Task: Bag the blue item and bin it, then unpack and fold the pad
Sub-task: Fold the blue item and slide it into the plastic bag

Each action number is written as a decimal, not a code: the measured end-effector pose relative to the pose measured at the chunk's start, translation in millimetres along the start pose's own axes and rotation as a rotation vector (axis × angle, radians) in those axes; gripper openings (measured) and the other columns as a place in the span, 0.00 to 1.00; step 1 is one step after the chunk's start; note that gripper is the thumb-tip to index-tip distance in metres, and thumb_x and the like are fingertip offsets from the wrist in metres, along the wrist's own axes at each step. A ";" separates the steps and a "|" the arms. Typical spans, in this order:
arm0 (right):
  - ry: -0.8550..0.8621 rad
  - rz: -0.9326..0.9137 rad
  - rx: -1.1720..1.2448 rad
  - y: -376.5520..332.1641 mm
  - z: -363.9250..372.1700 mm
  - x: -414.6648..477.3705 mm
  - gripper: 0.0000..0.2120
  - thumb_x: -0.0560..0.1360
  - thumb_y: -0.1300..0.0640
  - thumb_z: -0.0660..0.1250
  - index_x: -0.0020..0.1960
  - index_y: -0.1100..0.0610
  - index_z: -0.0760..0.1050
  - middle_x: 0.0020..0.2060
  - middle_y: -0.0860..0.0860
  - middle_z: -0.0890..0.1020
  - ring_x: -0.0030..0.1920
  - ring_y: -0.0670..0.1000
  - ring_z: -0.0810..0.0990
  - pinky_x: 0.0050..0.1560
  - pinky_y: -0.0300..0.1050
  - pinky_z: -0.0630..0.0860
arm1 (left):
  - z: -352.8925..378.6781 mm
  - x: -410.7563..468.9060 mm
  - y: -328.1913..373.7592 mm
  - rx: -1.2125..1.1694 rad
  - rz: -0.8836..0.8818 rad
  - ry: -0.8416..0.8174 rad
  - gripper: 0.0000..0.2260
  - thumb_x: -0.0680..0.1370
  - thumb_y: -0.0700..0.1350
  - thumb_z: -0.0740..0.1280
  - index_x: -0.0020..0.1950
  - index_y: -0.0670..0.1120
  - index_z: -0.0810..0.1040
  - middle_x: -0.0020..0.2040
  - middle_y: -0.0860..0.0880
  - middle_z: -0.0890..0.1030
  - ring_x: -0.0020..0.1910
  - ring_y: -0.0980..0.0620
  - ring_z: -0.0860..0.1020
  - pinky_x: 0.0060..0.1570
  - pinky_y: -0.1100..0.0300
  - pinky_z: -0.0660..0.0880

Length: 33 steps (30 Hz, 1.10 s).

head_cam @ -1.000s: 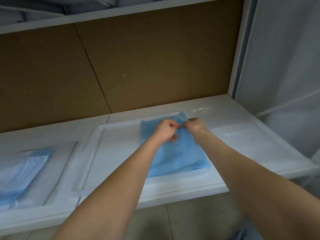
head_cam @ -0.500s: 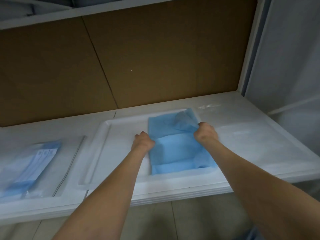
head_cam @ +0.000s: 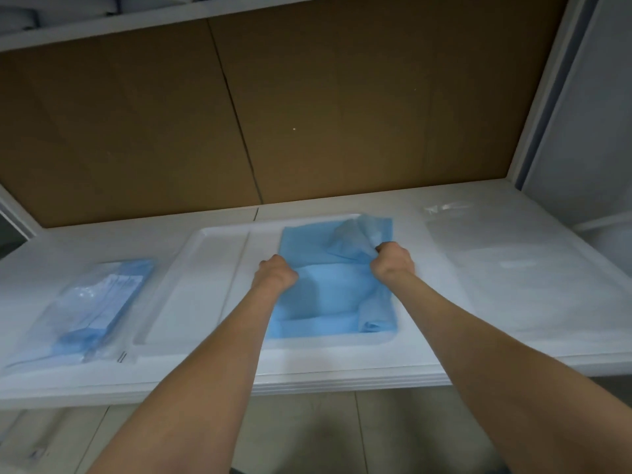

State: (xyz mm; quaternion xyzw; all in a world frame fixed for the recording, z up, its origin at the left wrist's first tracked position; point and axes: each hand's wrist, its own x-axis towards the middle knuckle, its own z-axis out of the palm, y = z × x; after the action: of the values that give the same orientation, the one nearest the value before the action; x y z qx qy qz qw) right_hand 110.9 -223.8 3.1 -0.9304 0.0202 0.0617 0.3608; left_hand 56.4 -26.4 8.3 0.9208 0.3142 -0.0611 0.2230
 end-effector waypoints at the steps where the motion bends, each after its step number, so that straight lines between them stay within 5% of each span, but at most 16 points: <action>1: -0.005 -0.007 0.006 -2.4 3.4 -0.8 0.15 0.74 0.62 0.59 0.58 0.59 0.77 0.56 0.59 0.79 0.57 0.61 0.77 0.55 0.47 0.75 | -1.3 1.8 -3.5 -0.001 -0.009 0.004 0.18 0.75 0.43 0.62 0.64 0.41 0.71 0.63 0.41 0.73 0.59 0.41 0.75 0.55 0.54 0.75; 9: -0.061 -0.033 0.022 -13.1 16.7 3.0 0.14 0.73 0.62 0.59 0.56 0.58 0.77 0.55 0.57 0.79 0.55 0.60 0.78 0.52 0.47 0.76 | -4.9 14.0 -18.3 -0.013 -0.093 0.063 0.20 0.75 0.44 0.62 0.66 0.41 0.68 0.64 0.40 0.72 0.62 0.39 0.73 0.60 0.49 0.74; 13: -0.030 0.048 -0.004 -6.9 11.6 8.0 0.16 0.74 0.58 0.61 0.61 0.57 0.74 0.59 0.56 0.71 0.58 0.61 0.75 0.57 0.49 0.74 | -6.8 17.9 -22.6 -0.116 -0.156 0.108 0.20 0.74 0.43 0.63 0.65 0.39 0.70 0.63 0.40 0.74 0.61 0.40 0.74 0.56 0.52 0.75; 17: -0.092 0.145 0.256 -5.6 7.7 9.8 0.17 0.71 0.58 0.66 0.59 0.60 0.70 0.55 0.57 0.76 0.54 0.60 0.79 0.54 0.52 0.79 | -10.8 19.1 -24.7 -0.338 -0.140 0.077 0.16 0.73 0.41 0.70 0.56 0.35 0.76 0.54 0.38 0.79 0.54 0.39 0.79 0.52 0.52 0.77; 21: -0.142 0.203 0.448 -6.8 6.4 9.0 0.07 0.70 0.62 0.67 0.48 0.61 0.73 0.50 0.59 0.81 0.50 0.60 0.82 0.51 0.51 0.81 | -13.8 10.5 -18.4 -0.597 -0.145 0.012 0.21 0.70 0.41 0.75 0.59 0.33 0.74 0.55 0.37 0.78 0.55 0.37 0.78 0.54 0.50 0.76; 28: -0.152 0.229 0.394 -3.7 4.9 9.6 0.06 0.71 0.62 0.66 0.48 0.61 0.72 0.48 0.58 0.79 0.51 0.60 0.81 0.52 0.53 0.81 | -17.3 -8.1 10.1 -0.796 0.006 -0.021 0.08 0.75 0.35 0.65 0.53 0.40 0.79 0.48 0.42 0.79 0.45 0.44 0.77 0.45 0.57 0.72; 33: -0.149 0.165 0.323 -1.8 5.8 11.7 0.08 0.74 0.61 0.62 0.52 0.60 0.72 0.47 0.56 0.75 0.53 0.59 0.80 0.47 0.46 0.77 | -16.8 -12.9 29.9 -0.868 0.159 0.021 0.11 0.77 0.33 0.60 0.52 0.45 0.77 0.48 0.44 0.80 0.44 0.45 0.77 0.46 0.56 0.73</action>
State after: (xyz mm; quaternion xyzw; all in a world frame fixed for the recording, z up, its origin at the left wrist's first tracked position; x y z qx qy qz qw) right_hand 122.1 -218.5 -1.5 -0.8485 0.0792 0.1558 0.4995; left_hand 63.8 -47.0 37.7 0.7638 0.2412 0.1032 0.5898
